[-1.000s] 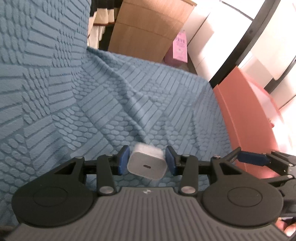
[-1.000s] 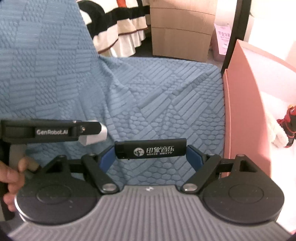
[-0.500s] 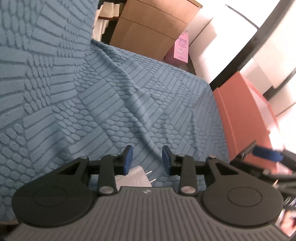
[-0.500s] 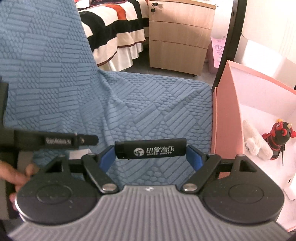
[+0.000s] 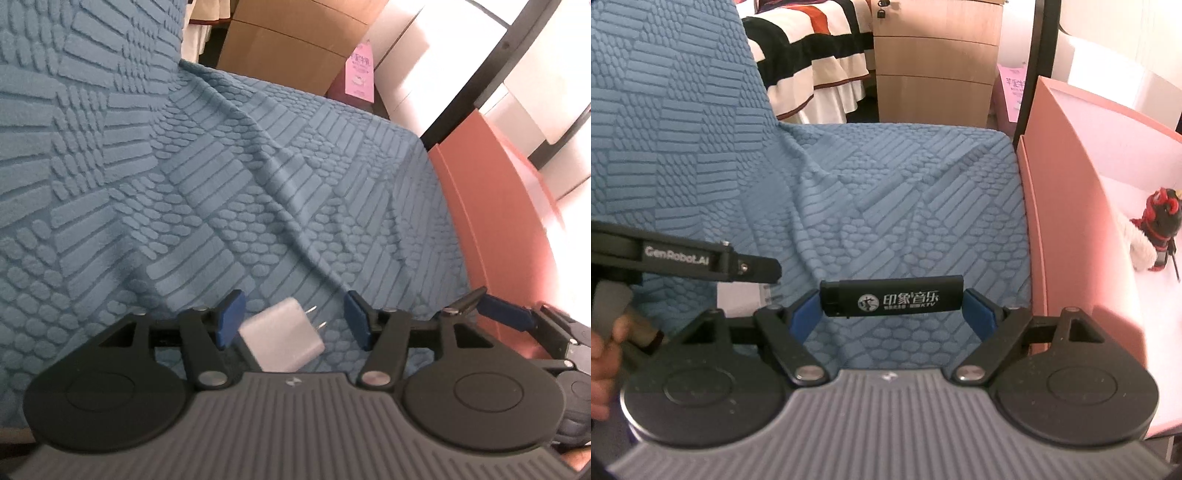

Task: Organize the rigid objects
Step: 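Carry charger with left tool while right tool carries USB stick over pink box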

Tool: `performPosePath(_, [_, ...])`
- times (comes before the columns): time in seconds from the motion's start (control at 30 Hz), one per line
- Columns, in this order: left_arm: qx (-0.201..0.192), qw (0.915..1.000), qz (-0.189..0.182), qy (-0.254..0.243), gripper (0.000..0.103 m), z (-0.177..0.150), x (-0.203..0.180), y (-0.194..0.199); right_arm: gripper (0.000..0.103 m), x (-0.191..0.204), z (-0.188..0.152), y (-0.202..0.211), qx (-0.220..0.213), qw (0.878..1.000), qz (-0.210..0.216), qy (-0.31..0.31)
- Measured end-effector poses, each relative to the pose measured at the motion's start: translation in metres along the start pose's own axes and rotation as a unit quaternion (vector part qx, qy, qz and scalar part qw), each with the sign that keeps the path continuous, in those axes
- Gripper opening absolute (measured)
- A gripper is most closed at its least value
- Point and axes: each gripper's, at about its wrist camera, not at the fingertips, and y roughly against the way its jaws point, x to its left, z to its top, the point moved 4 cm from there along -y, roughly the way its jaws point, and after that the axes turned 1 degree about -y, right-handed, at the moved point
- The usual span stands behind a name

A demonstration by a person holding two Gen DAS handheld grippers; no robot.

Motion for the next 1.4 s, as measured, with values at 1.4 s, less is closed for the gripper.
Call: performPosePath(1.4, [-0.021,0.9973,0.048,-0.052,0.065,-0.003,-0.023,0.008,0.085,-0.006,0.011,0.028,-0.020,1.000,0.021,-0.006])
